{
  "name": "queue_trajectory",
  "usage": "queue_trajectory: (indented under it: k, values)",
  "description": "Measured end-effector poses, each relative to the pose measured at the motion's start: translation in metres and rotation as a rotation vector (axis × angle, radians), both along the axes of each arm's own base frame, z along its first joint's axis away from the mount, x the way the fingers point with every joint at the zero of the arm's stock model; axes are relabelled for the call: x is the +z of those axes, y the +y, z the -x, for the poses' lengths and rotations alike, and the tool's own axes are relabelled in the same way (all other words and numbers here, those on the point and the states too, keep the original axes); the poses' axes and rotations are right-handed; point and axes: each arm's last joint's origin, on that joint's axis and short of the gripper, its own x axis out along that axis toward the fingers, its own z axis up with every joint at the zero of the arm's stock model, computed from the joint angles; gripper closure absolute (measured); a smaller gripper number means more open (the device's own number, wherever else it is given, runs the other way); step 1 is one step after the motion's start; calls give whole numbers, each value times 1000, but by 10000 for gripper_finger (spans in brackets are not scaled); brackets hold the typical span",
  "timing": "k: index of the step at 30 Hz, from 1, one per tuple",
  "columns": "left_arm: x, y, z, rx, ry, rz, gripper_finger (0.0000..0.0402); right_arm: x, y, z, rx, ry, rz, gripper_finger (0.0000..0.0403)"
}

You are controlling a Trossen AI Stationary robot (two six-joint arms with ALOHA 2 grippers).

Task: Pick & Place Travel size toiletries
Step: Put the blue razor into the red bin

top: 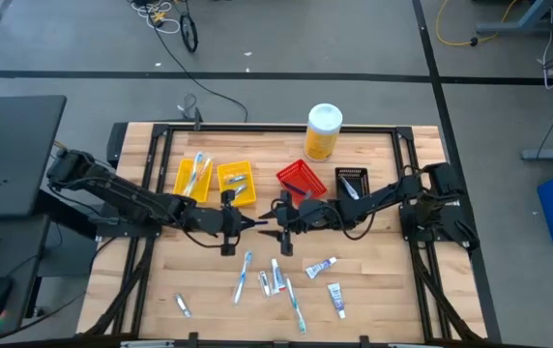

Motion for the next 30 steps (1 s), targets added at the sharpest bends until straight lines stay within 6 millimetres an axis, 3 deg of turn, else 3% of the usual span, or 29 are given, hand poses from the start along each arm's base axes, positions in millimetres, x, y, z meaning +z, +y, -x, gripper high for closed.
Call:
queue_trajectory:
  k: [17, 30]
  values:
    - [0, 1, 0, -1, 1, 3, 354, 0, -1, 0, -5, 1, -7, 333]
    - [0, 1, 0, 0, 1, 7, 354, -1, -1, 0, -5, 10, -5, 351]
